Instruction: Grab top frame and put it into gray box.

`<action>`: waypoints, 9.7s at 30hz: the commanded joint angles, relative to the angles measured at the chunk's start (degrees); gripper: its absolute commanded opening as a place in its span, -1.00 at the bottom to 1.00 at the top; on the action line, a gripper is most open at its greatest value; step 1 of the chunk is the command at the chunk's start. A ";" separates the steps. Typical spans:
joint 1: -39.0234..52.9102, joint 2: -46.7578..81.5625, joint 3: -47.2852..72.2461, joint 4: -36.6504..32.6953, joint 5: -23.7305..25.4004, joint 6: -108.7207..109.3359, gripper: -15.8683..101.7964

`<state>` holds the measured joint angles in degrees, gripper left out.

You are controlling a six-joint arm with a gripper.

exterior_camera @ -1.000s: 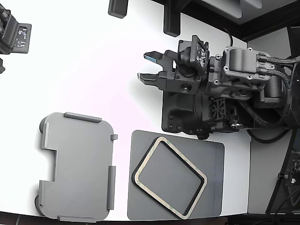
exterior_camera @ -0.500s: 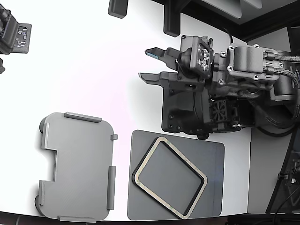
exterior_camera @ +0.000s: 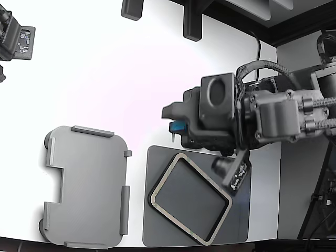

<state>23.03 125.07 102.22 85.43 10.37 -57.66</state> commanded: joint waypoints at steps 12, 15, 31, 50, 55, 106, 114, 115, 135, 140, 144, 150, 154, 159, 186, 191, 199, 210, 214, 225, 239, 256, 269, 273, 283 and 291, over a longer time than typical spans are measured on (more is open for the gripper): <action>22.59 -13.27 -10.55 9.23 -5.54 -26.19 0.97; 27.25 -16.87 -10.63 9.23 -5.89 -24.43 0.97; 44.21 -34.01 -18.90 9.32 -7.47 -16.08 0.95; 53.79 -33.84 -9.23 3.08 -4.57 -8.26 0.93; 55.11 -36.21 -9.76 1.67 -4.57 -6.94 0.86; 54.32 -41.57 -10.55 -1.67 -6.68 -8.09 0.20; 54.05 -41.40 -9.76 -2.99 -6.59 -8.35 0.12; 53.96 -41.40 -9.67 -3.16 -6.59 -8.35 0.11; 53.79 -41.40 -8.96 -4.83 -6.42 -7.91 -0.24; 53.79 -41.48 -8.79 -5.36 -6.33 -7.91 -0.32; 53.79 -41.48 -8.17 -5.98 -6.15 -7.73 -0.34; 53.79 -40.87 -6.86 -7.21 -5.45 -5.98 -0.71; 53.79 -40.17 -6.86 -7.21 -5.01 -4.66 -0.91; 53.79 -37.62 -8.53 -4.57 -2.99 -7.47 -0.91; 25.84 -29.88 -40.87 9.32 18.63 61.26 -0.94; 18.90 -27.86 -37.53 9.40 18.63 100.37 -0.95; 8.70 -29.62 -32.70 9.49 11.60 149.50 -0.95; 2.11 -36.91 -31.20 9.49 0.18 168.22 -0.95; 1.67 -38.76 -30.85 9.49 -3.25 174.81 -0.95; 1.85 -43.51 -29.18 9.58 -10.11 177.98 -0.95; 1.41 -43.33 -27.07 9.58 -12.57 176.13 -0.95; 0.97 -44.91 -26.98 9.58 -11.51 174.11 -0.95; 0.00 -45.53 -26.98 9.58 -11.95 173.76 -0.95; -0.18 -45.70 -26.89 9.58 -11.95 174.02 -0.95; -0.35 -45.97 -26.63 9.58 -12.04 173.94 -0.95; -0.35 -46.41 -26.72 9.58 -12.22 173.94 -0.95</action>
<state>23.47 77.61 76.73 94.31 -1.67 116.19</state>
